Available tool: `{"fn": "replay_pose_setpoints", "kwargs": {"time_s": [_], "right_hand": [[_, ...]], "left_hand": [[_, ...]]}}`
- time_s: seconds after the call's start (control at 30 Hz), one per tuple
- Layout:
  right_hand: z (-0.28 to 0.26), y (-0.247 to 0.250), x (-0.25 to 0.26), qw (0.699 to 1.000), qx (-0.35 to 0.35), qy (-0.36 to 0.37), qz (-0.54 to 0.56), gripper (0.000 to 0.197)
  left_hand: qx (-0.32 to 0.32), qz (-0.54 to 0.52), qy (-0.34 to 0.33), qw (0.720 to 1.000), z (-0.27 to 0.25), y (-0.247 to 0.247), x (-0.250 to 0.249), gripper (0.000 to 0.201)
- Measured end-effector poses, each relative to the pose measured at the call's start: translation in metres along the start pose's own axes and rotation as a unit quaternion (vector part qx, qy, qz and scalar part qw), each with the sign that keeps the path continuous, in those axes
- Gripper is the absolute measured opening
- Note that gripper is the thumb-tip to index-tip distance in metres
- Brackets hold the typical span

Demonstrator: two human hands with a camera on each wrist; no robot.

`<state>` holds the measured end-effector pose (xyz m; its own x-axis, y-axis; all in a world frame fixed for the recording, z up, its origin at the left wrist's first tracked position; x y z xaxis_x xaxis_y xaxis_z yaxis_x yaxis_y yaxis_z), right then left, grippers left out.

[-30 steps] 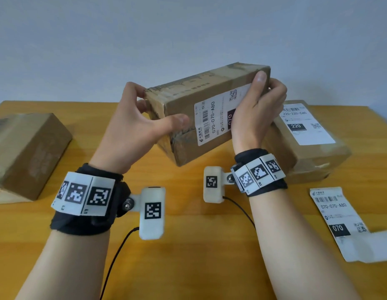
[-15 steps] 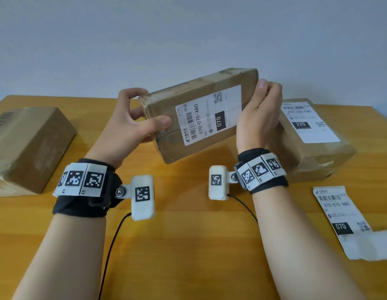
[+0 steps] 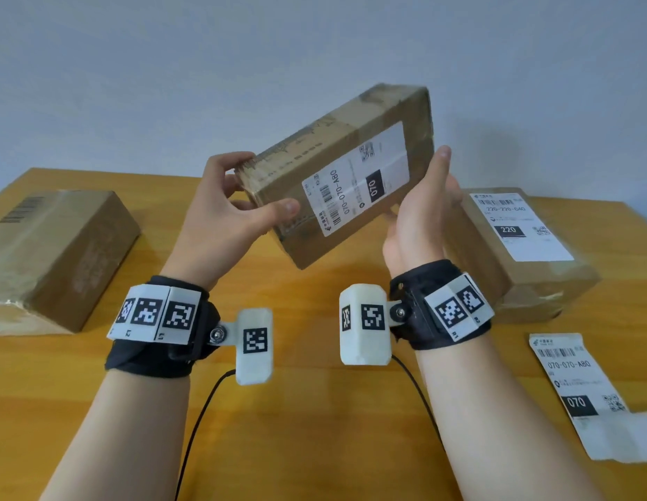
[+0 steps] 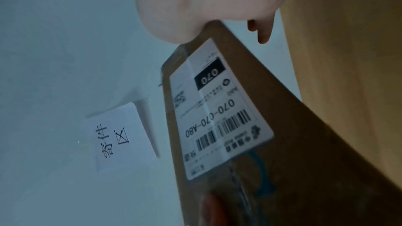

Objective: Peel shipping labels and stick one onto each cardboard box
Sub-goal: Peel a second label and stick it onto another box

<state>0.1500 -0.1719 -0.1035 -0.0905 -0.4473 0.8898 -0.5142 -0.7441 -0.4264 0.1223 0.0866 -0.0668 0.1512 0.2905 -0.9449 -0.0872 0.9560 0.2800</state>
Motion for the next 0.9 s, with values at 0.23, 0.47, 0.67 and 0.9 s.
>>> {"fn": "replay_pose_setpoints", "kwargs": {"time_s": [0.23, 0.47, 0.67, 0.9], "right_hand": [[-0.005, -0.008, -0.012, 0.997, 0.037, -0.042, 0.049, 0.071], [-0.006, -0.004, -0.002, 0.998, 0.022, 0.015, 0.053, 0.063], [-0.004, -0.003, -0.014, 0.992, 0.031, -0.047, 0.111, 0.063], [0.001, -0.005, -0.017, 0.988, 0.029, -0.054, 0.139, 0.094]], "left_hand": [[0.048, 0.051, -0.089, 0.994, -0.009, -0.026, -0.027, 0.090], [0.092, 0.039, -0.131, 0.986, -0.015, -0.040, -0.035, 0.091], [0.088, 0.057, -0.148, 0.983, -0.018, -0.041, -0.036, 0.088], [0.087, 0.064, -0.156, 0.982, -0.021, -0.052, -0.038, 0.090]]}}
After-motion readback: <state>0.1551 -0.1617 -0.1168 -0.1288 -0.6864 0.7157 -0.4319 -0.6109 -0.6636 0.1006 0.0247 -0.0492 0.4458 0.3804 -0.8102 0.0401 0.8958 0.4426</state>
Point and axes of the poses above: each hand's wrist, its own z-axis towards the middle knuckle, its own y-axis out of the back of the hand, x = y × z, the point moved 8 cm from there along z, towards the middle knuckle, and after that the axes turned 2 degrees about x, right-handed, at the moved point
